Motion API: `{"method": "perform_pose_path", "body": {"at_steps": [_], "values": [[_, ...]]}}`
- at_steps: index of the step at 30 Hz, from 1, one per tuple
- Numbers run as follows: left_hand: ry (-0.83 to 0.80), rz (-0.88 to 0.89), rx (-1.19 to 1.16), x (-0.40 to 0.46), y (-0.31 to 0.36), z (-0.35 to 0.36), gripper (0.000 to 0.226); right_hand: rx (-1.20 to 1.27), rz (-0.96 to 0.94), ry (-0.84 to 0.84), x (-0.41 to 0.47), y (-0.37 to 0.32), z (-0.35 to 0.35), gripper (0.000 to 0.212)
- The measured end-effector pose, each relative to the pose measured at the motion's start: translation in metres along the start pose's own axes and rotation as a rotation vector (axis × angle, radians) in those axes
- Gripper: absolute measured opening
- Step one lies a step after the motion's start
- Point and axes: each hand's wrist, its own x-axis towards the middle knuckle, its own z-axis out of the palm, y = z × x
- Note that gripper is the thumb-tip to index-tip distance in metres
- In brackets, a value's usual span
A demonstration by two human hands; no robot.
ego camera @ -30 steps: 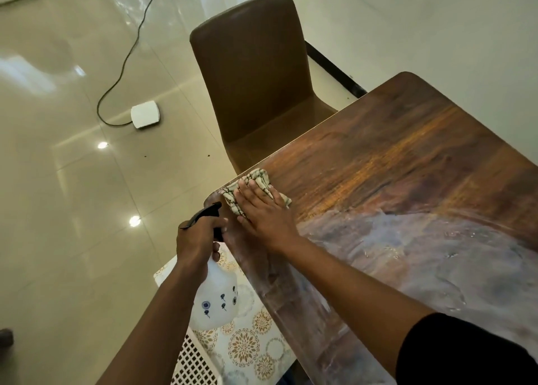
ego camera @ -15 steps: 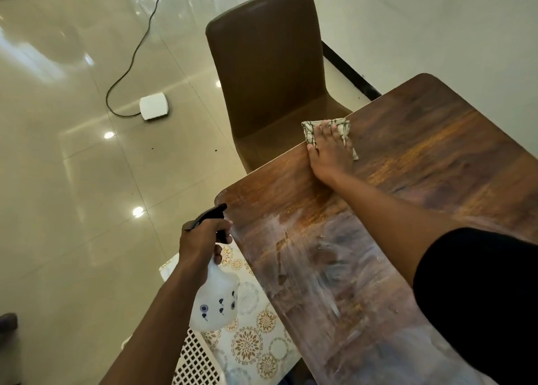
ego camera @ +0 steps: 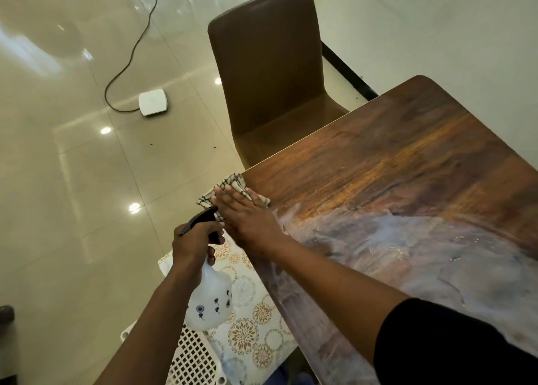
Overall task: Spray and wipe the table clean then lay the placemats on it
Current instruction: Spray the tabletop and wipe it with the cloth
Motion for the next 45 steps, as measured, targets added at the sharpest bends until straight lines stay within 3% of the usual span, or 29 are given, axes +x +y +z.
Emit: {"method": "perform_pose_path", "body": {"at_steps": [3, 9, 15, 19, 22, 30, 37, 41, 45], "values": [[-0.019, -0.017, -0.006, 0.003, -0.006, -0.003, 0.012, -0.014, 0.026, -0.018, -0.004, 0.032, -0.018, 0.059], [-0.031, -0.021, -0.033, 0.000, -0.014, -0.007, 0.015, 0.048, 0.405, 0.103, -0.019, 0.098, -0.048, 0.062], [-0.049, -0.004, -0.057, 0.000, -0.023, -0.018, 0.027, 0.082, 0.538, 0.176, -0.011, 0.080, -0.041, 0.060], [-0.035, 0.002, -0.078, -0.005, -0.027, -0.028, 0.032, 0.040, 0.267, 0.061, -0.006, 0.028, -0.019, 0.059], [-0.026, 0.014, -0.073, -0.008, -0.029, -0.034, 0.033, -0.014, 0.088, 0.066, -0.004, -0.006, 0.003, 0.058], [-0.027, 0.010, -0.038, -0.026, -0.035, -0.024, 0.017, -0.068, 0.026, 0.091, -0.023, -0.005, 0.011, 0.059], [-0.078, -0.020, -0.034, -0.062, -0.050, -0.002, 0.012, -0.038, -0.009, 0.199, -0.143, -0.003, 0.037, 0.055], [-0.089, -0.027, -0.047, -0.085, -0.063, 0.006, 0.013, -0.040, 0.004, 0.195, -0.184, -0.004, 0.046, 0.056], [-0.078, -0.018, -0.091, -0.100, -0.071, 0.002, 0.020, -0.077, -0.009, 0.173, -0.170, 0.000, 0.042, 0.057]]}}
